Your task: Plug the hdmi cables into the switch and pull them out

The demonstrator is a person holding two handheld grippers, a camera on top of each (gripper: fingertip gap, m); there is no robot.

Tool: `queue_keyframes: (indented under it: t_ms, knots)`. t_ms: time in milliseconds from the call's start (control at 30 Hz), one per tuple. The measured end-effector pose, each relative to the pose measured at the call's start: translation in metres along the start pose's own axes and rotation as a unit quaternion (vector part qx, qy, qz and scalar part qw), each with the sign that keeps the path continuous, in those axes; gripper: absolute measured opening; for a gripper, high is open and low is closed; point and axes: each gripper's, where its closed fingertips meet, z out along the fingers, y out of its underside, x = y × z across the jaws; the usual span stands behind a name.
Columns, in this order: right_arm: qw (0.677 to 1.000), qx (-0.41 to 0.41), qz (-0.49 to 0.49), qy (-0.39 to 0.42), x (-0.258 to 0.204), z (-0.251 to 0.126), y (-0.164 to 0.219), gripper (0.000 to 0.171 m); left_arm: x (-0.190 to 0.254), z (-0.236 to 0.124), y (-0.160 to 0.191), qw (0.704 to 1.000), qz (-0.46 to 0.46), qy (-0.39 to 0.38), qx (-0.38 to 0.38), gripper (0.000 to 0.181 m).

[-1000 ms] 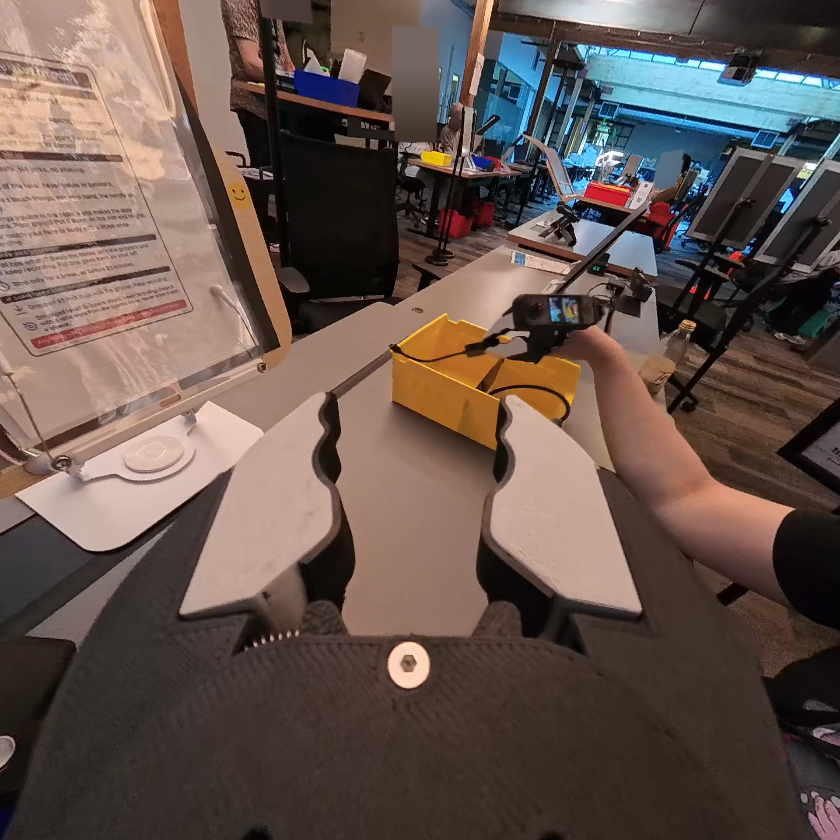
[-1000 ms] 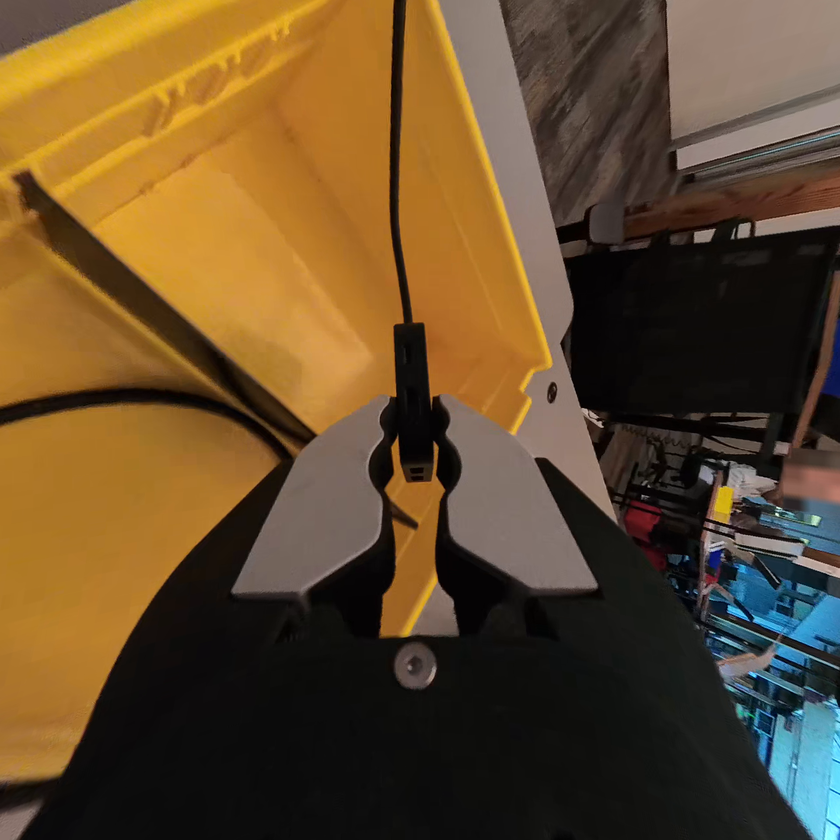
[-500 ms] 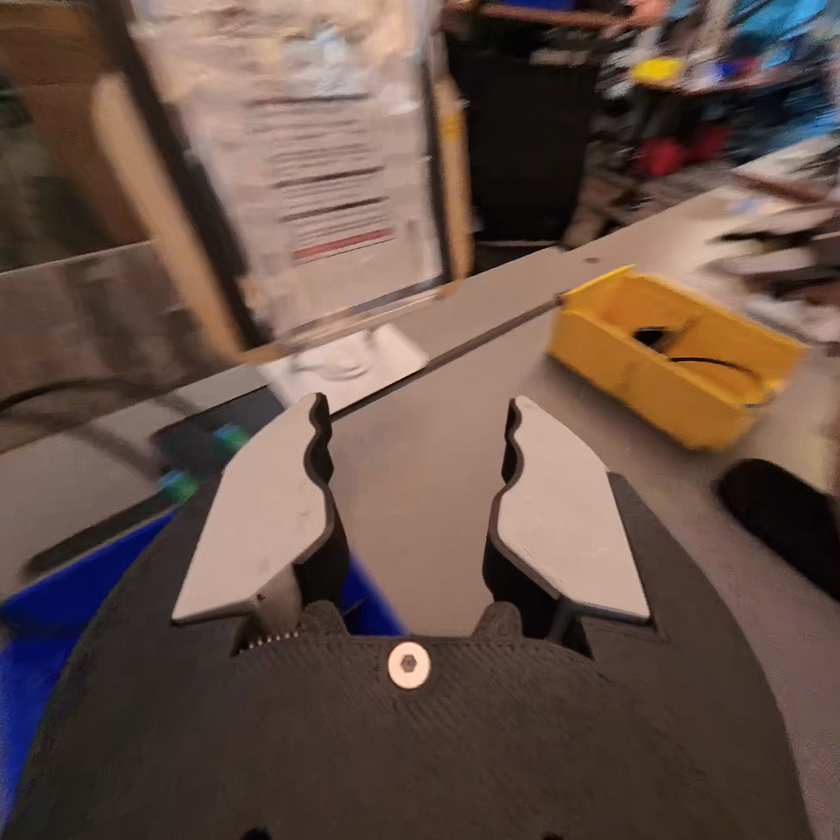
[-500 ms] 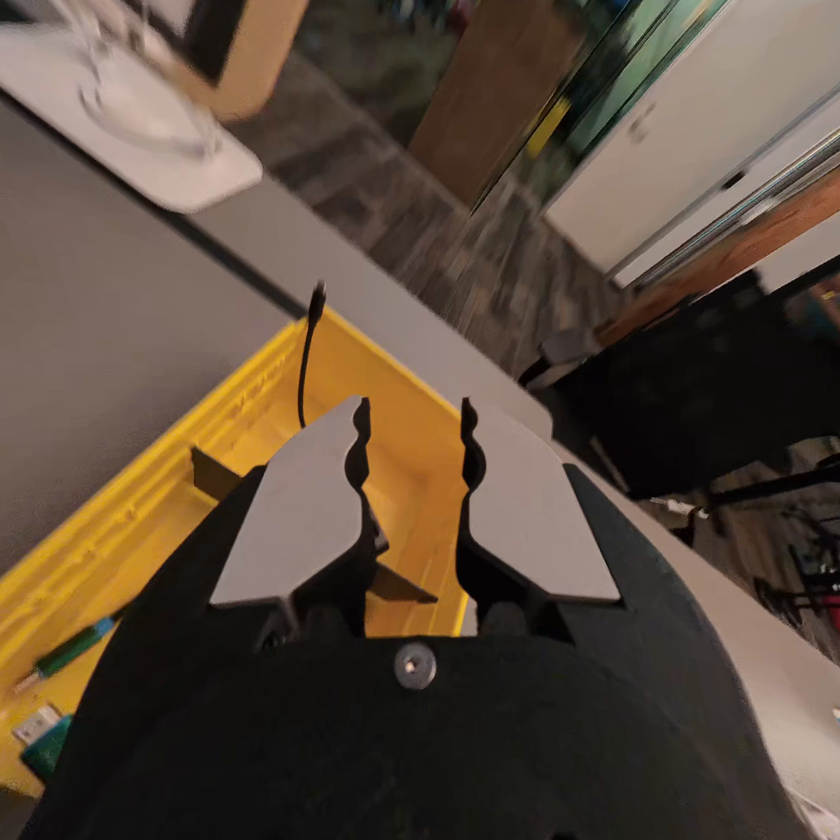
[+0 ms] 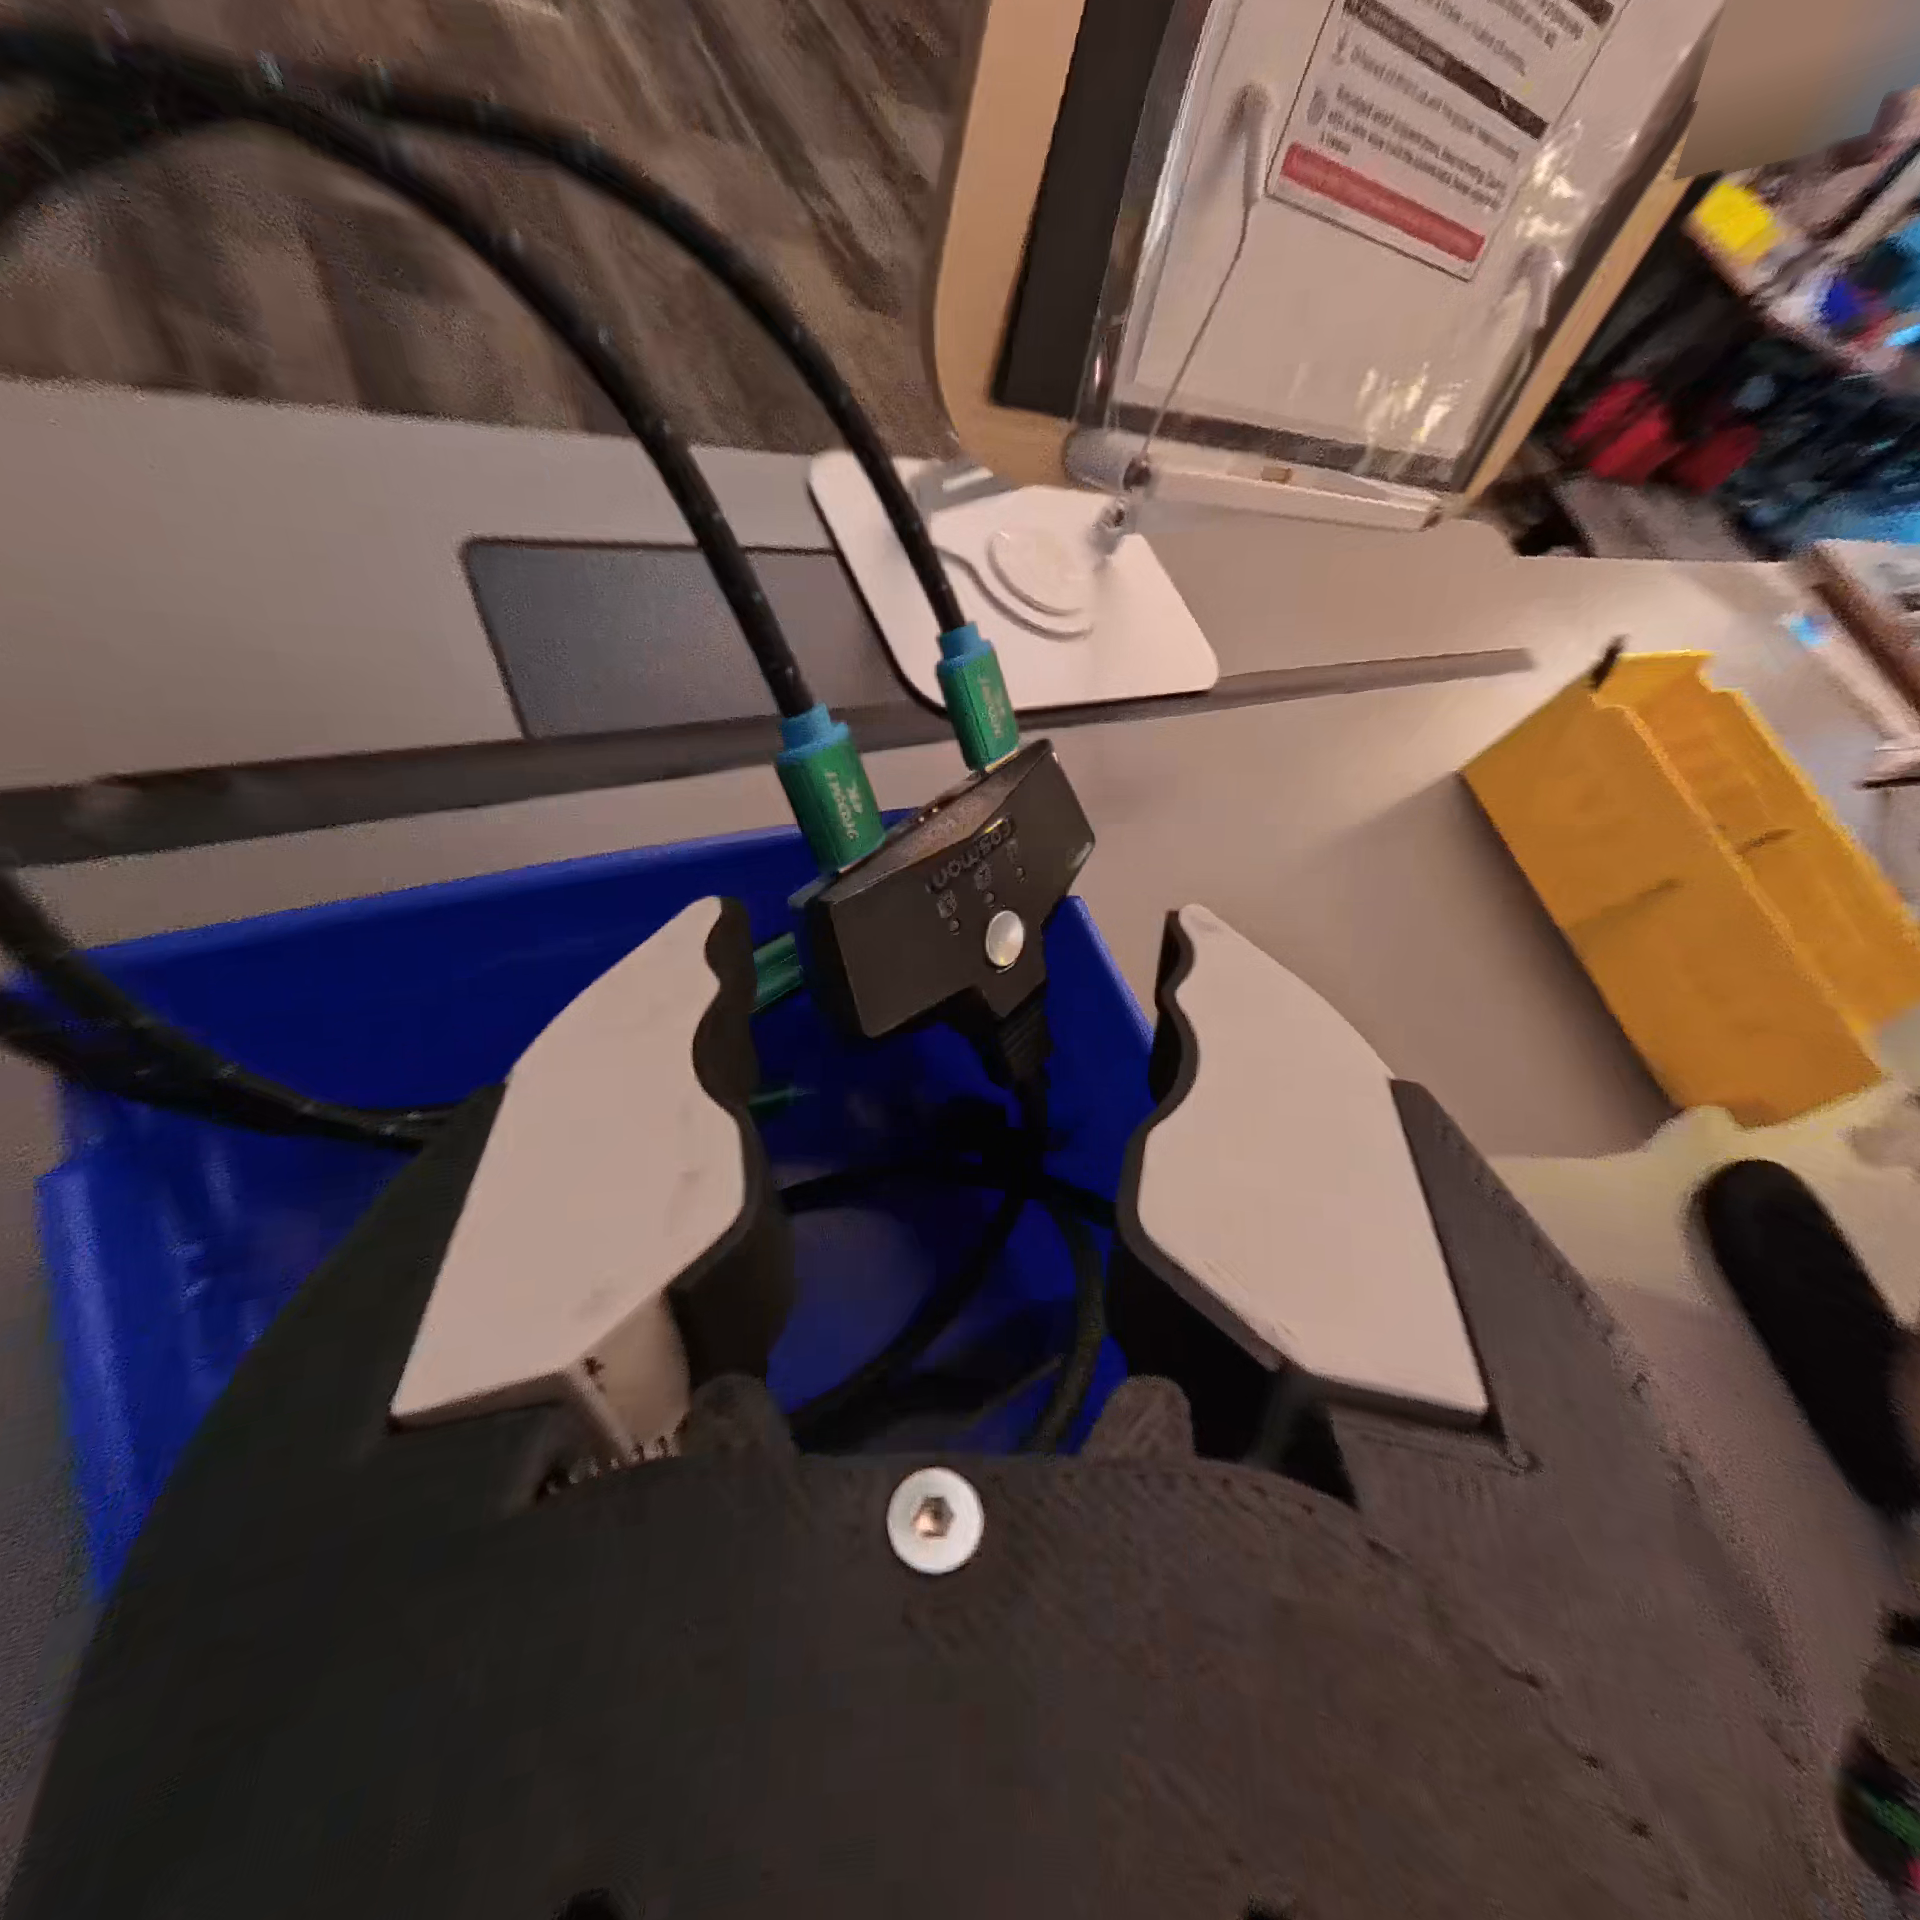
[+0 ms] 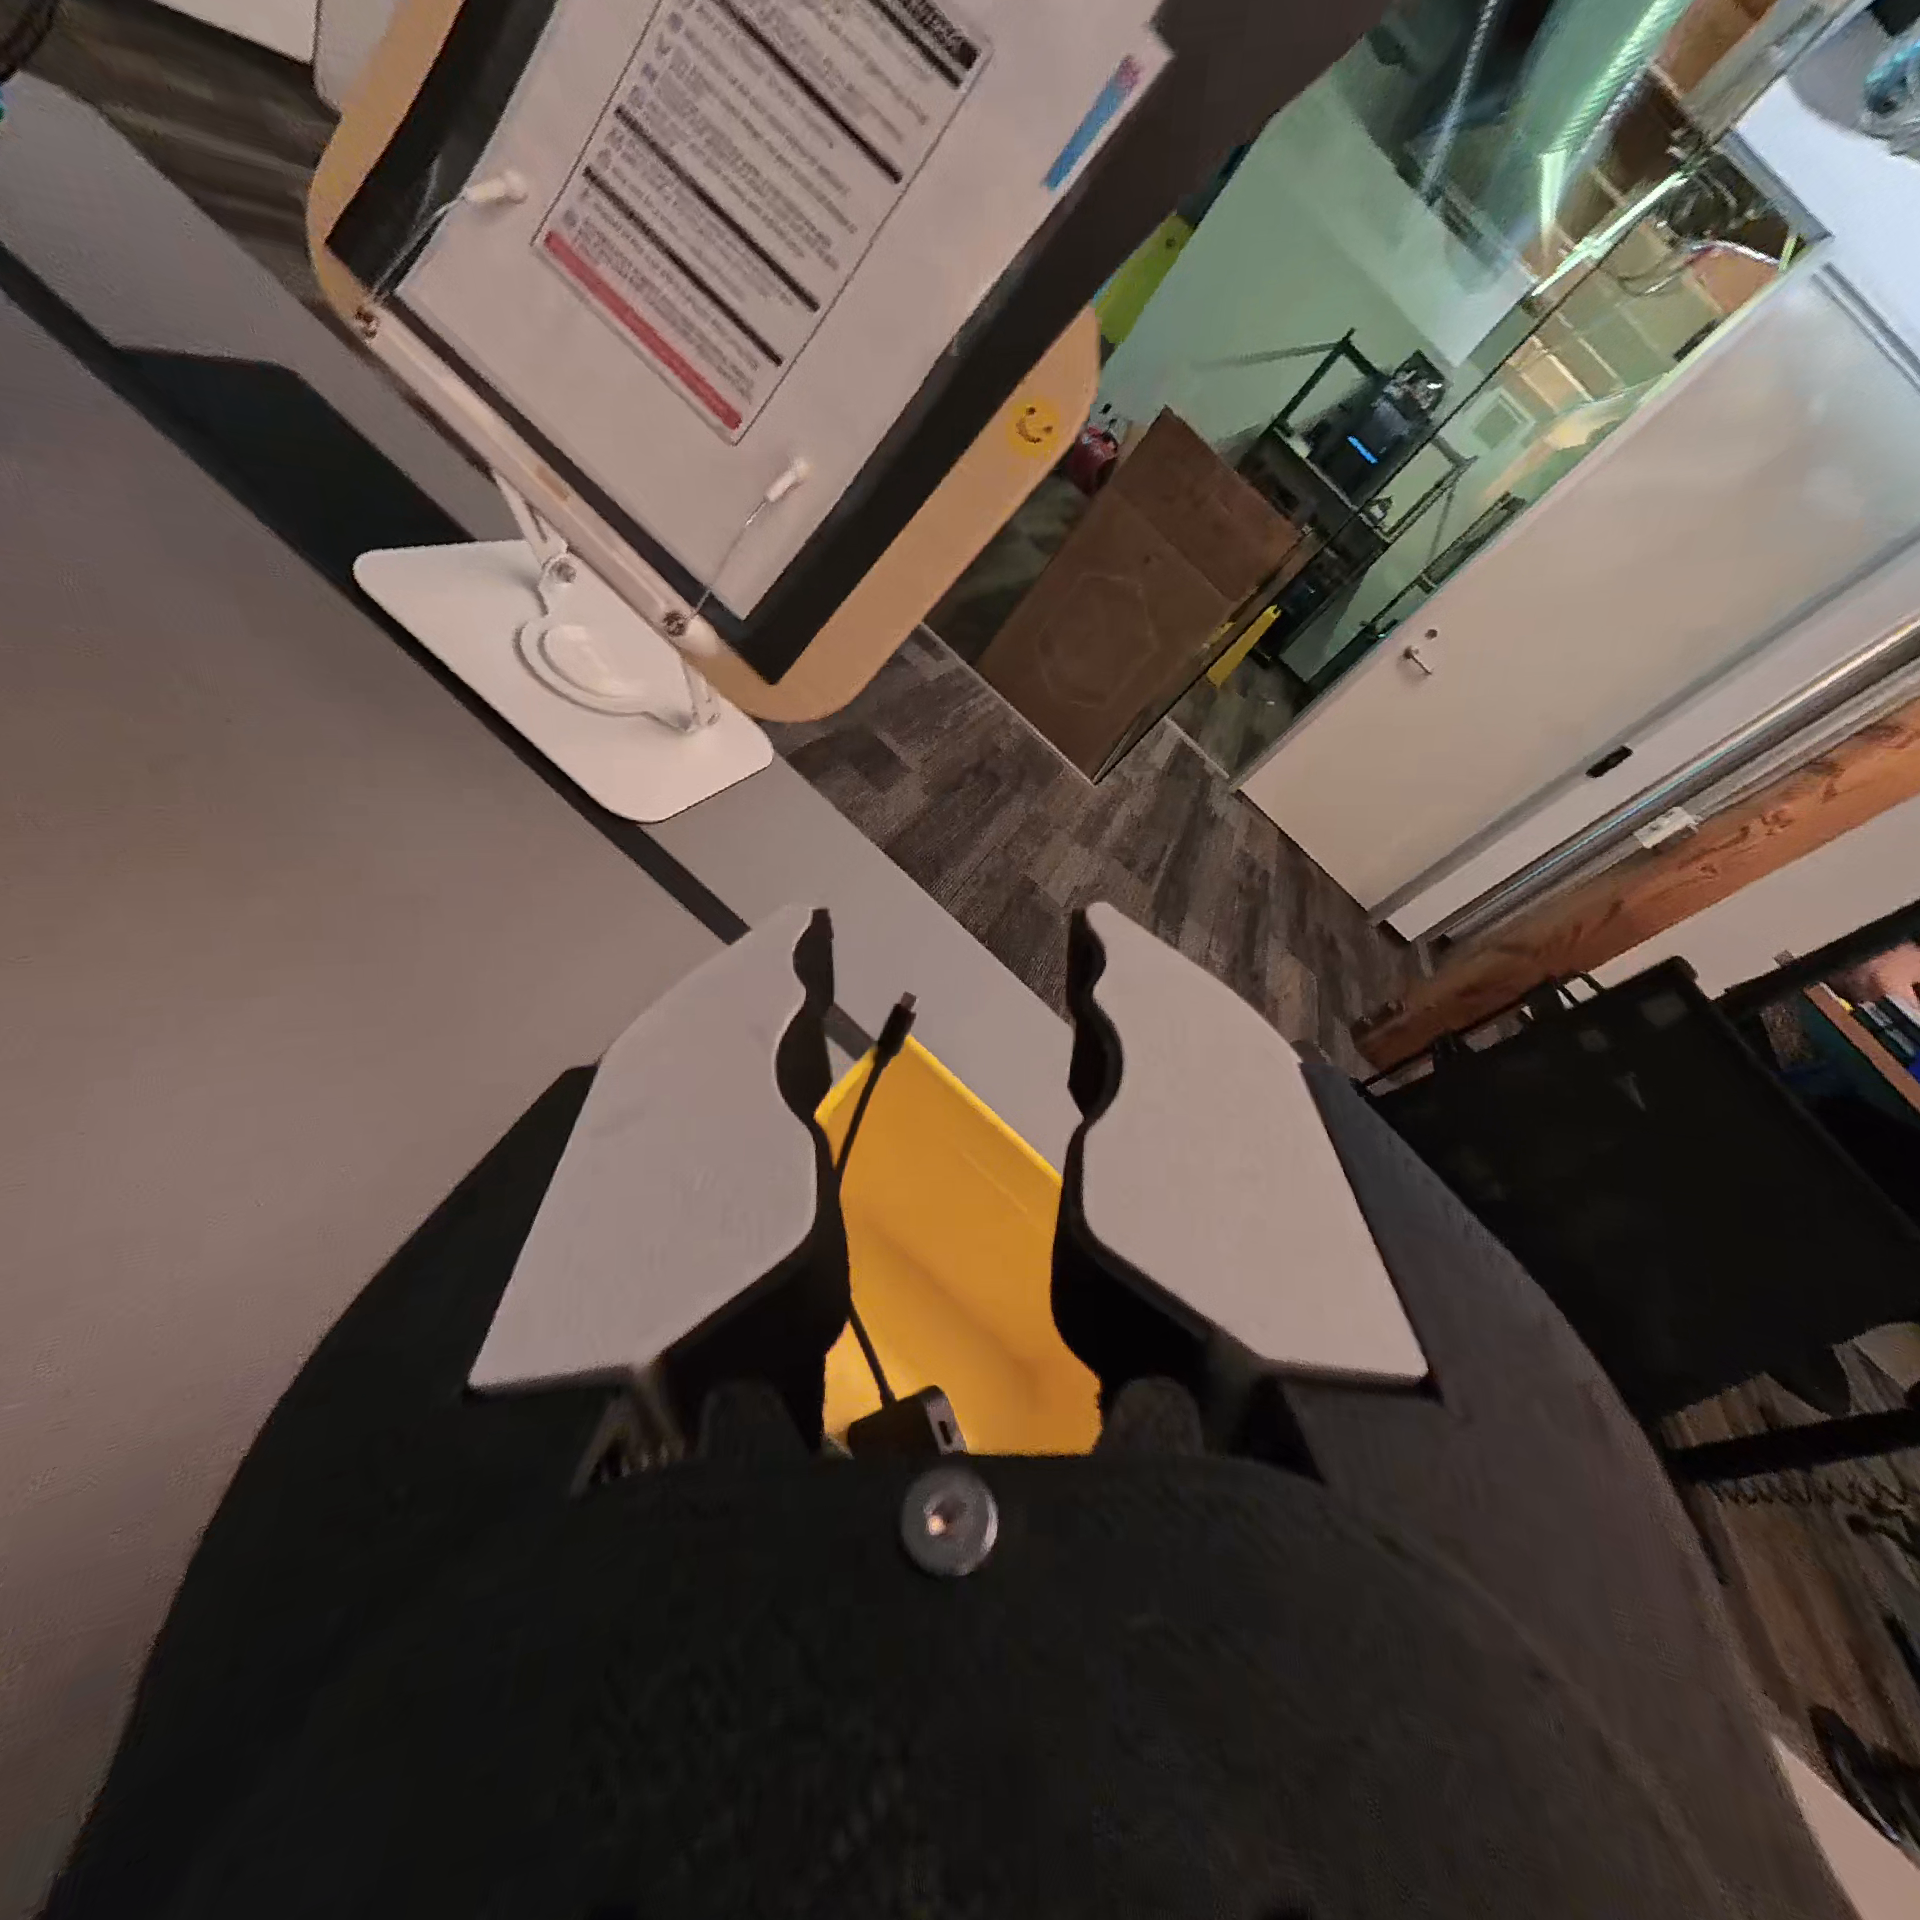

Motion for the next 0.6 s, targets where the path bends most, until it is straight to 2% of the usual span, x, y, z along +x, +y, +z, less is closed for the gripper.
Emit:
queue_keyframes:
  t_ms: [67,133,200,300,367,433,600]
  knots:
    - [1.0,-0.009,-0.012,-0.016,-0.009,0.006,0.002,0.044,-0.005,0.004,0.0,0.999,-0.021,0.046,0.002,0.079]
    - [0.999,-0.014,-0.03,-0.035,-0.019,0.01,0.001,0.045,-0.009,0.001,-0.002,0.995,-0.059,0.076,-0.015,0.074]
    - [0.998,-0.006,-0.039,-0.049,-0.025,0.013,-0.005,0.045,-0.008,0.005,0.002,0.991,-0.067,0.094,-0.069,0.07]
    - [0.997,0.015,-0.031,-0.07,-0.033,0.016,-0.016,0.045,-0.023,0.023,0.018,0.982,-0.028,0.089,-0.161,0.077]
    - [0.996,0.02,-0.033,-0.079,-0.037,0.018,-0.018,0.045,-0.025,0.032,0.025,0.974,-0.039,0.111,-0.195,0.081]
    - [0.996,0.013,-0.044,-0.077,-0.038,0.02,-0.015,0.045,-0.014,0.037,0.026,0.962,-0.048,0.168,-0.208,0.073]
    - [0.996,0.016,-0.048,-0.078,-0.037,0.018,-0.015,0.045,-0.005,0.041,0.035,0.942,-0.04,0.234,-0.236,0.061]
